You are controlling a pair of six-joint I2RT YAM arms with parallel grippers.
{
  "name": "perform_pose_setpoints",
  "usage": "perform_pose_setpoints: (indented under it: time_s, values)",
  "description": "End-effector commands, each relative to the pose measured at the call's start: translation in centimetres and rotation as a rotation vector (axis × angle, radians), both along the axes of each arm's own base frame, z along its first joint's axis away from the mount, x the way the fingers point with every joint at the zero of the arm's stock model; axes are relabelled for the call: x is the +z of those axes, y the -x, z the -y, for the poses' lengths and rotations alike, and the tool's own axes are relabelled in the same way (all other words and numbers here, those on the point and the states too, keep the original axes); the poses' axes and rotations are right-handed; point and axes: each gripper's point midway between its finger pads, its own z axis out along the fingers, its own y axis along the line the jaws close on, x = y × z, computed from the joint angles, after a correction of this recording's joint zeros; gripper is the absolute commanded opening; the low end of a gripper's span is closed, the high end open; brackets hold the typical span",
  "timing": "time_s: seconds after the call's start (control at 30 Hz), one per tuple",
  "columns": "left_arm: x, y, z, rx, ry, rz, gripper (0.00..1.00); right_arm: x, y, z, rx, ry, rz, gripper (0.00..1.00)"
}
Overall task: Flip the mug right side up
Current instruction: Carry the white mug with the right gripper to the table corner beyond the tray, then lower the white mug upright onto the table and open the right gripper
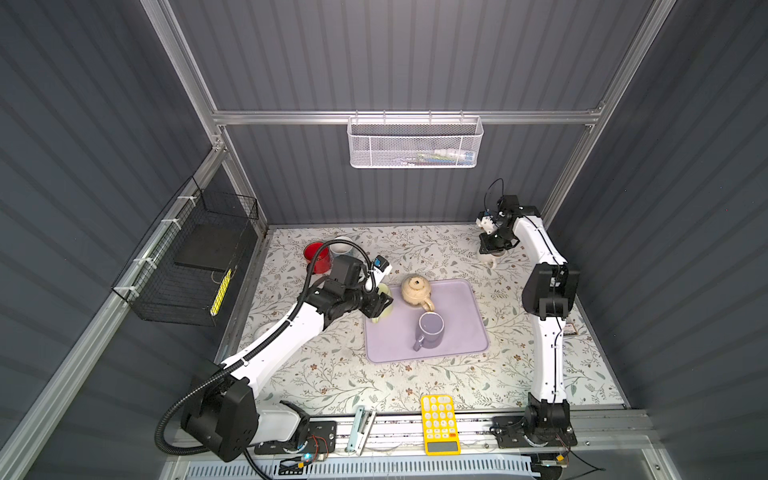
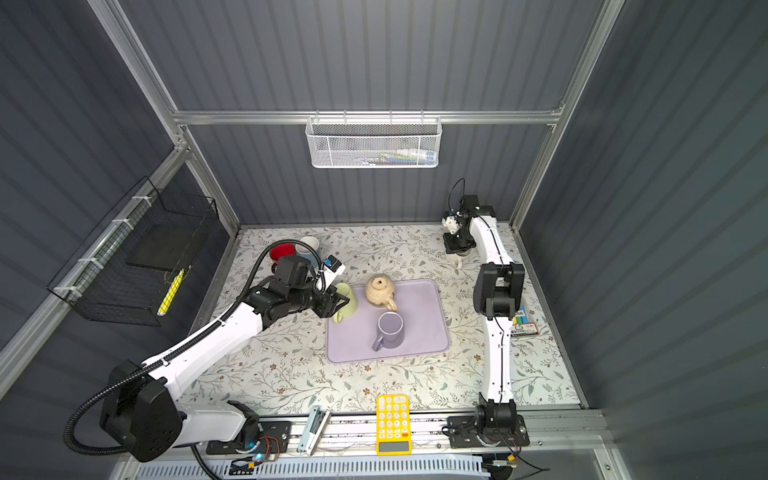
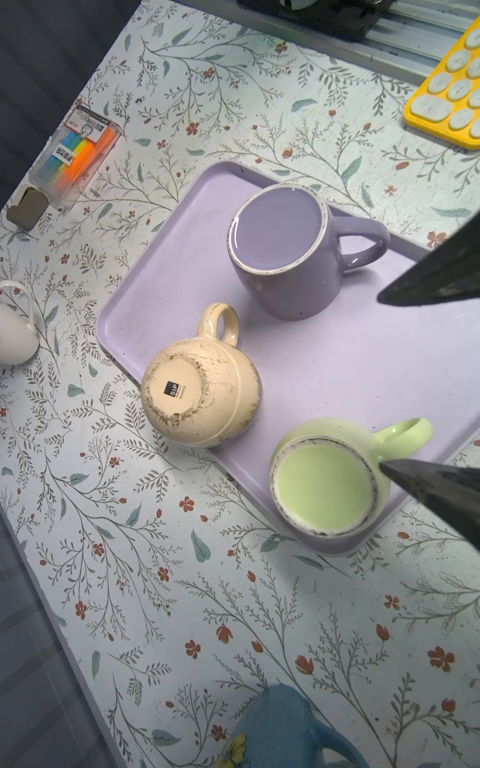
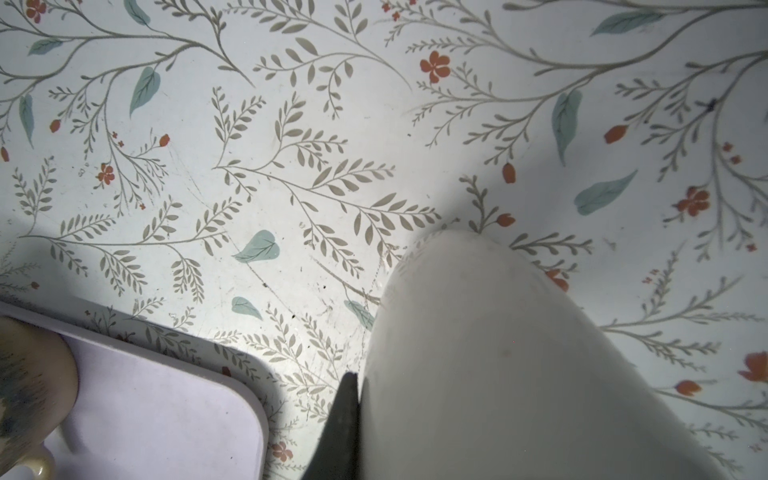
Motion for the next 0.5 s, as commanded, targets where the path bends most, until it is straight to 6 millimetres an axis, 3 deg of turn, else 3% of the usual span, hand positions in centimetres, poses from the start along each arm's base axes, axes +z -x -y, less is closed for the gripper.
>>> perform_pose_setpoints:
  time_s: [0.0,0.2,0.47]
  values:
    - [0.1,0.2,0.0,-0.003,0.02,-0.009,0.59,0.3,-1.1,0.0,0.01,0.02,0.043,0.08]
    - [1.1,0.2,0.1,0.016,0.052,-0.016,0.59,0.3,-1.0,0.0,0.015,0.024,0.038,0.19]
    - [0.8,0.4,-0.4,0.028,0.036,-0.007,0.59,0.3,-1.3,0.1,0.007,0.032,0.053,0.24]
